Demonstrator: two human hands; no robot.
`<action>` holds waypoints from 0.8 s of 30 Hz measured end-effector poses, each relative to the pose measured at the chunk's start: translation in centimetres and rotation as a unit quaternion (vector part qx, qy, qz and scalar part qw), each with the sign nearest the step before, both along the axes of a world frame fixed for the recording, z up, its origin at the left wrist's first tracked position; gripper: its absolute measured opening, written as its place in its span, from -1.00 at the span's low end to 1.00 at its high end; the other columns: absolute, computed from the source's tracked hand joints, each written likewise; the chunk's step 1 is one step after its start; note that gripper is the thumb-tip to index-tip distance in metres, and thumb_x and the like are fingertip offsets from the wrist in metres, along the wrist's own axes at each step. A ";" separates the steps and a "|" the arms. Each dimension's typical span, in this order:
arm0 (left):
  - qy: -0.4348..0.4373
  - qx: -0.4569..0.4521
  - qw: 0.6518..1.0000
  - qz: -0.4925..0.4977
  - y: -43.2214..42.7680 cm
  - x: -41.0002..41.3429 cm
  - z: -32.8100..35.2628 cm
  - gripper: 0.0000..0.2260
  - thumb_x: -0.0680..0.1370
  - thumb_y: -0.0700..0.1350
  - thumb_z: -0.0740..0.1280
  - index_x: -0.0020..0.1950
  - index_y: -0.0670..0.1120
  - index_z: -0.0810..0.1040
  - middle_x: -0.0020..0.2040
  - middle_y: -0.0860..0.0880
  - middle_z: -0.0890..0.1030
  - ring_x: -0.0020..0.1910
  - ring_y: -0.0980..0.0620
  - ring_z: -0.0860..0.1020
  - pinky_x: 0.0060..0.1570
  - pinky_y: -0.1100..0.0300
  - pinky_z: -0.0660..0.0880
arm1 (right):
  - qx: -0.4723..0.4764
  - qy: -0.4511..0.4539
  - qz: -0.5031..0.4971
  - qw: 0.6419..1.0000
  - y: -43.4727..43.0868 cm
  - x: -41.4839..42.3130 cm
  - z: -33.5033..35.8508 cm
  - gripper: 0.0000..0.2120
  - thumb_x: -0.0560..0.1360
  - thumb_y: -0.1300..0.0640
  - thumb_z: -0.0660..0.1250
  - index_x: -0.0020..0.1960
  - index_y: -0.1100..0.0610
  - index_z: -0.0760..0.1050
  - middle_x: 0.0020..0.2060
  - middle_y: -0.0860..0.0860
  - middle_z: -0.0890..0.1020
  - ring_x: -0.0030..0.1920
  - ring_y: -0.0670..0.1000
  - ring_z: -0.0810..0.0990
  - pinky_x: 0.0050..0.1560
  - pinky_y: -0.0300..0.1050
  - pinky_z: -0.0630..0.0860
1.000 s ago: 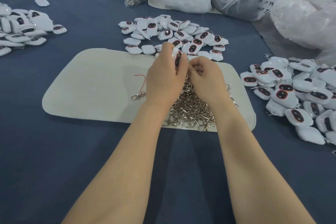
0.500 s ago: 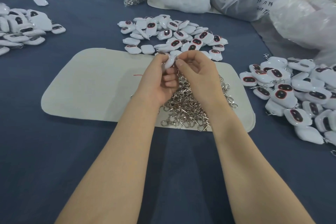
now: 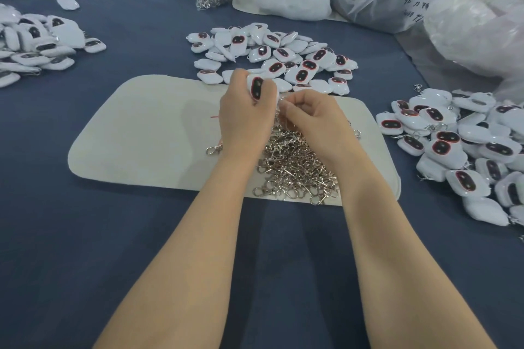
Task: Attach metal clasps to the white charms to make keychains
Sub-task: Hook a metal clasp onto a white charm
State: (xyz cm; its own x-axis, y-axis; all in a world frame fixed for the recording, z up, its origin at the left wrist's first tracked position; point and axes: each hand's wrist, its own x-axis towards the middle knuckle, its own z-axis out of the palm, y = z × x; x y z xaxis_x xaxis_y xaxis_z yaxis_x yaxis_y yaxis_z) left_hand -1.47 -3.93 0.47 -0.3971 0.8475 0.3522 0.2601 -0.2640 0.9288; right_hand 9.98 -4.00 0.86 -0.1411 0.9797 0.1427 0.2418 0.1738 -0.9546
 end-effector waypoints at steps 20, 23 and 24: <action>-0.487 -0.236 0.806 -0.238 0.5 -0.5 0.8 -0.76 0.58 -0.10 0.18 -0.28 -0.10 0.41 -0.58 0.07 0.31 -0.66 0.19 0.19 -0.70 0.37 0.14 | 0.079 0.040 -0.019 0.996 -0.4 -0.4 0.6 -0.83 0.52 0.32 0.32 -0.09 0.06 0.50 -0.21 -0.11 0.59 -0.21 -0.27 0.56 -0.10 -0.38 0.49; -0.496 -0.249 0.794 -0.247 0.5 -0.5 0.7 -0.75 0.58 -0.09 0.18 -0.29 -0.10 0.41 -0.57 0.08 0.29 -0.65 0.20 0.18 -0.70 0.38 0.12 | 0.096 0.002 -0.038 0.995 -0.4 -0.6 0.6 -0.81 0.53 0.29 0.32 -0.12 0.00 0.48 -0.22 -0.15 0.58 -0.20 -0.27 0.55 -0.08 -0.40 0.47; -0.494 -0.251 0.796 -0.244 0.6 -0.5 0.7 -0.76 0.58 -0.09 0.18 -0.28 -0.10 0.41 -0.58 0.08 0.29 -0.65 0.20 0.18 -0.70 0.38 0.12 | 0.097 -0.011 -0.045 0.994 -0.4 -0.7 0.5 -0.81 0.53 0.28 0.32 -0.13 -0.01 0.47 -0.21 -0.15 0.58 -0.19 -0.23 0.55 -0.07 -0.38 0.48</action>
State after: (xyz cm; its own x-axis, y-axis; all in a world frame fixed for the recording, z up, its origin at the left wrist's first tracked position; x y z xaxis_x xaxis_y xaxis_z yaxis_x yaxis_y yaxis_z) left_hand -1.98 -3.35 1.14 0.1495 0.9212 -0.3593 -0.6817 0.3592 0.6373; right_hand 9.28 -4.40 1.38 -0.0592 0.9430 0.3275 0.2843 0.3304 -0.9000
